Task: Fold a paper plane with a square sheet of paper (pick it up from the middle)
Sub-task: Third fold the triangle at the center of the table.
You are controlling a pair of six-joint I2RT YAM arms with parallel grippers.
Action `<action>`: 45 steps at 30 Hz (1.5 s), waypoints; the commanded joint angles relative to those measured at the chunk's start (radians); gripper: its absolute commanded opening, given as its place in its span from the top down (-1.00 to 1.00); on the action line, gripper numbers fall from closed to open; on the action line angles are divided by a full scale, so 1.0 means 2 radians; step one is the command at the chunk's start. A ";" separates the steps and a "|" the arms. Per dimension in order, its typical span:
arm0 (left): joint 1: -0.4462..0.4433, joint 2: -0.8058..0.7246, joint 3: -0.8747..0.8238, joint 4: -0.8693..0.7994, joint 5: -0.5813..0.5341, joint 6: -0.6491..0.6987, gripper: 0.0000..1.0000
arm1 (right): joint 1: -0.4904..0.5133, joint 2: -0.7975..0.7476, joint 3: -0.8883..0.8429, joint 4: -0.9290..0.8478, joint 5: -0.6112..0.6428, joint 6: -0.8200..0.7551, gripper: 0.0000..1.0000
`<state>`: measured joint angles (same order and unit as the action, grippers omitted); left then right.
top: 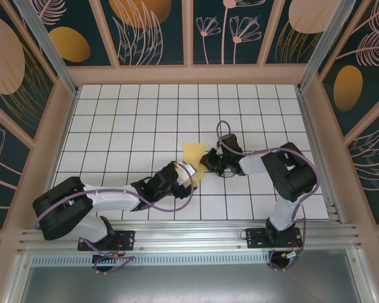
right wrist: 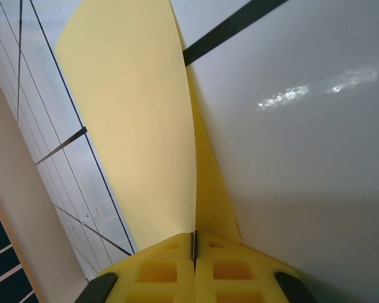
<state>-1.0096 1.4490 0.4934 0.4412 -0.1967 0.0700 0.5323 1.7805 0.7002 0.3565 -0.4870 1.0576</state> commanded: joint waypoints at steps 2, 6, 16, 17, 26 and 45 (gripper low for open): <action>-0.010 0.032 0.031 0.005 -0.011 0.035 -0.73 | 0.005 -0.012 0.005 -0.003 -0.001 0.002 0.86; -0.020 0.056 0.049 0.003 -0.014 0.042 -0.72 | 0.005 -0.009 0.007 -0.006 -0.002 -0.001 0.86; -0.027 0.119 0.082 0.004 -0.066 0.048 -0.51 | 0.005 -0.002 0.007 0.001 -0.007 0.000 0.85; -0.026 0.120 0.082 0.010 -0.069 0.049 -0.49 | 0.005 -0.001 0.007 0.001 -0.008 0.000 0.86; -0.027 0.129 0.090 0.024 -0.081 0.064 -0.13 | 0.005 0.000 0.007 -0.003 -0.010 -0.004 0.85; -0.026 0.114 0.108 -0.032 -0.081 0.034 0.92 | 0.003 -0.010 0.020 -0.031 0.000 -0.020 0.74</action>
<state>-1.0569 1.6989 0.6834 0.4179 -0.3561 0.1547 0.5323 1.7809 0.7185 0.3317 -0.4938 1.0466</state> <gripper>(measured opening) 0.060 0.129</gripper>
